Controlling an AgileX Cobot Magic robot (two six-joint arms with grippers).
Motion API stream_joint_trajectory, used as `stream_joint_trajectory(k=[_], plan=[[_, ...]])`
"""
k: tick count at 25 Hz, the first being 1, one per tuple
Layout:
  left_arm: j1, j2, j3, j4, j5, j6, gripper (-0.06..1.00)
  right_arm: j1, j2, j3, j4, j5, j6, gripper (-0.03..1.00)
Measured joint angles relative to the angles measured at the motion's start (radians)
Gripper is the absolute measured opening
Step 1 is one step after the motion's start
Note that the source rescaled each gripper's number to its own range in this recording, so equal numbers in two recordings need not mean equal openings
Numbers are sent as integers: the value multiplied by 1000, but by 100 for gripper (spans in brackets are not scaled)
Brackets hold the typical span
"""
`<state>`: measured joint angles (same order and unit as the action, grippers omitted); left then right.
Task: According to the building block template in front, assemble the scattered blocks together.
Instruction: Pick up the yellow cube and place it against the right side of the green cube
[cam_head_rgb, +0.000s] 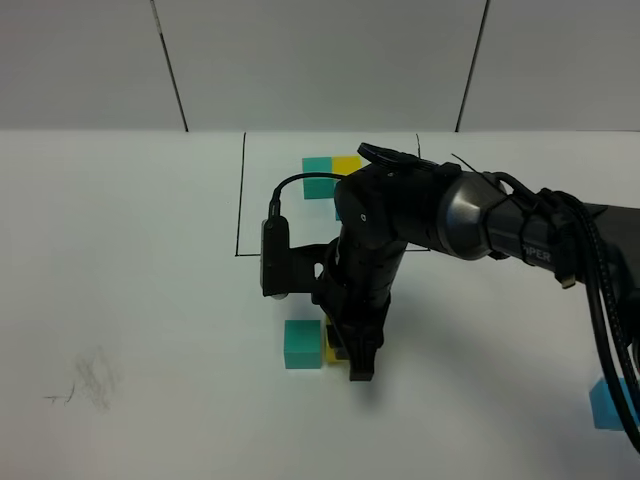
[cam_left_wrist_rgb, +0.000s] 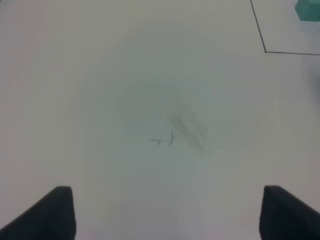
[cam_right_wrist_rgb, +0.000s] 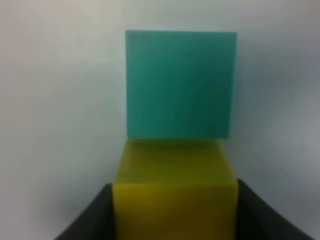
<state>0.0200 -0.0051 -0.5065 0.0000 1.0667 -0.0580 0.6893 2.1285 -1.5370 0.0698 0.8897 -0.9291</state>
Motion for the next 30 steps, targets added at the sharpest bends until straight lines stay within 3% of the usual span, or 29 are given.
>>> stream_joint_trajectory(k=[22,30], plan=[[0,0,1,0,0,0,63,2,69,-36,32,-15,1,21],[0,0,1,0,0,0,63,2,85,-101,25,32,86,23]])
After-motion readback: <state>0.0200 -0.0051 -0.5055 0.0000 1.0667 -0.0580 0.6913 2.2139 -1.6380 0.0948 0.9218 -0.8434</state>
